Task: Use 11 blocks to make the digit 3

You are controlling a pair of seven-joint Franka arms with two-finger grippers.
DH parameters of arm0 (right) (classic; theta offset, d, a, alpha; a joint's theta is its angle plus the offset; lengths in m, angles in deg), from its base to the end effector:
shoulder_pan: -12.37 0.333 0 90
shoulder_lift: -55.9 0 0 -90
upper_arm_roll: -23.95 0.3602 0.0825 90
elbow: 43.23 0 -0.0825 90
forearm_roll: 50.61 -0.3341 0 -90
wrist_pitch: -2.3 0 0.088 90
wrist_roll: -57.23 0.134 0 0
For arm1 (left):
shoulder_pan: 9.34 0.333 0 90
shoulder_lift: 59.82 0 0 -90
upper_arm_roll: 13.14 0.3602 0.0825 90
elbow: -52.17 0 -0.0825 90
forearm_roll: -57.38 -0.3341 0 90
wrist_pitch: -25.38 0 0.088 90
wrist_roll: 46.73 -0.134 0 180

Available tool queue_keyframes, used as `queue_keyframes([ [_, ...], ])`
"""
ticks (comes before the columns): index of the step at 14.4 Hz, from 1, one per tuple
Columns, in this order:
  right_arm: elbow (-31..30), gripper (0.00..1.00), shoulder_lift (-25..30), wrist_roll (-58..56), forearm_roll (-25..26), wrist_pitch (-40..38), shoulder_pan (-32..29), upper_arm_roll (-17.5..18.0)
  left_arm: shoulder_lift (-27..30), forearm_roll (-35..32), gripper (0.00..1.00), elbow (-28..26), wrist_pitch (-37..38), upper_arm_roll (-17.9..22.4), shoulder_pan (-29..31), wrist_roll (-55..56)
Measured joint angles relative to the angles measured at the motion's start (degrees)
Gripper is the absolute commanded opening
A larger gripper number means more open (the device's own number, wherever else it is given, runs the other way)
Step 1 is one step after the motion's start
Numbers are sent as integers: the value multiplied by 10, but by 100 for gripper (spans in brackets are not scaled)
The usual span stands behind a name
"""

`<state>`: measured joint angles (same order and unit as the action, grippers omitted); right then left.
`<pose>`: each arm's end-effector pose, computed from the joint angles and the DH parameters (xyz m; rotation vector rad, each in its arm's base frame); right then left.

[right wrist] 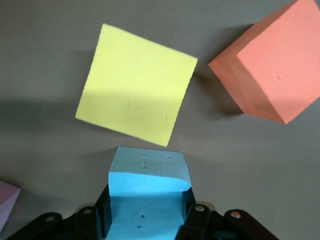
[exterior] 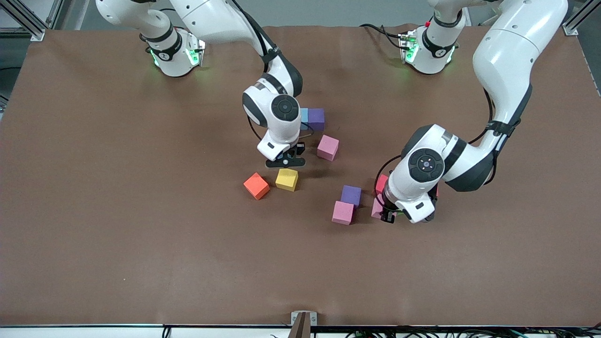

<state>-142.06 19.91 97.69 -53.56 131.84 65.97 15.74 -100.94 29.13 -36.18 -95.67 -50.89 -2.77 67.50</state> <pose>0.4459 0.4719 0.2607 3.0468 0.1143 -0.0464 0.6412 -0.2453 0.3262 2.4679 1.9148 0.0210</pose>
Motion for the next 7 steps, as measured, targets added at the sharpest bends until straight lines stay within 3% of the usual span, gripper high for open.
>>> queue_keyframes([
  [7,-12,1,12,12,12,-1,4,0,0,0,30,0,0,0,0,0],
])
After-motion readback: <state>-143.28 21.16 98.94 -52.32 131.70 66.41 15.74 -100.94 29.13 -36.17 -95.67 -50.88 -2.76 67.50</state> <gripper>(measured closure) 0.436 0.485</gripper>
